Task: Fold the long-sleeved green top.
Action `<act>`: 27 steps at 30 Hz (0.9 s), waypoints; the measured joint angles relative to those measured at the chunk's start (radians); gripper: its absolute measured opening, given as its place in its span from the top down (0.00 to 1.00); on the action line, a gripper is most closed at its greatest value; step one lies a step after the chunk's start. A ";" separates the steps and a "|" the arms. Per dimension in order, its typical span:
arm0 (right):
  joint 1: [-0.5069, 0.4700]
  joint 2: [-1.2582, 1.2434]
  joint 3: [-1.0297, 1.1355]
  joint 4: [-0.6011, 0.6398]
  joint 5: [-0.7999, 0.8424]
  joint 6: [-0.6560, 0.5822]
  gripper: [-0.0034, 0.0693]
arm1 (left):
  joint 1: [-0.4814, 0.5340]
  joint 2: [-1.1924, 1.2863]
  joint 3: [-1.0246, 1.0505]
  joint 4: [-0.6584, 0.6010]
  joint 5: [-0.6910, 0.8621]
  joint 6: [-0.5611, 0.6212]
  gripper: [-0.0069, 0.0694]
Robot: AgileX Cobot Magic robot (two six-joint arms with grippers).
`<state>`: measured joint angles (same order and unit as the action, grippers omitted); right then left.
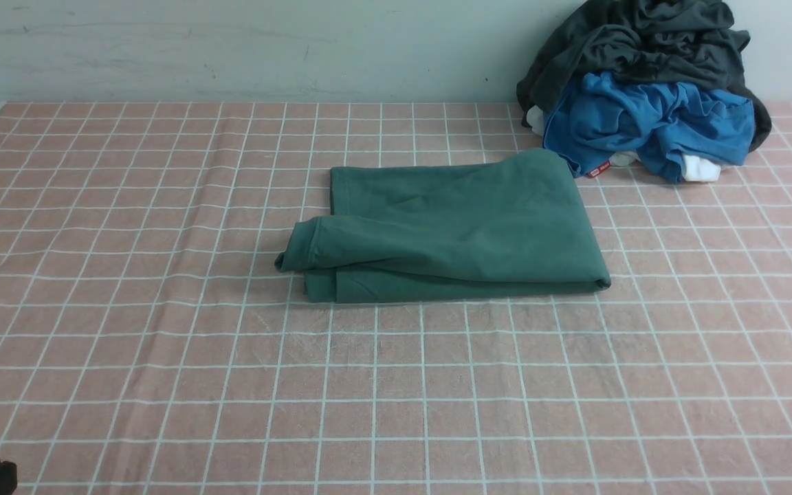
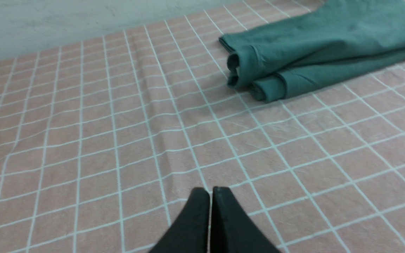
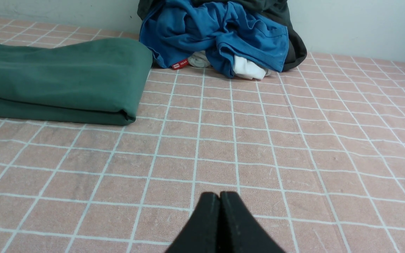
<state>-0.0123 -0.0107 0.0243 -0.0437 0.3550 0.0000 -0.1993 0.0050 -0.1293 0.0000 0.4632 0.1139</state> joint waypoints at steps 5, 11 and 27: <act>0.000 0.000 0.000 0.001 0.002 0.000 0.97 | 0.121 -0.016 0.147 0.007 -0.150 -0.062 0.91; 0.000 0.000 -0.001 -0.001 0.002 0.000 0.97 | 0.151 -0.016 0.154 -0.065 -0.117 0.027 0.91; 0.000 0.000 -0.001 -0.002 0.002 0.000 0.97 | 0.151 -0.016 0.154 -0.071 -0.117 0.062 0.91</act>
<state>-0.0123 -0.0107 0.0235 -0.0458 0.3570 0.0000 -0.0479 -0.0106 0.0246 -0.0714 0.3466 0.1757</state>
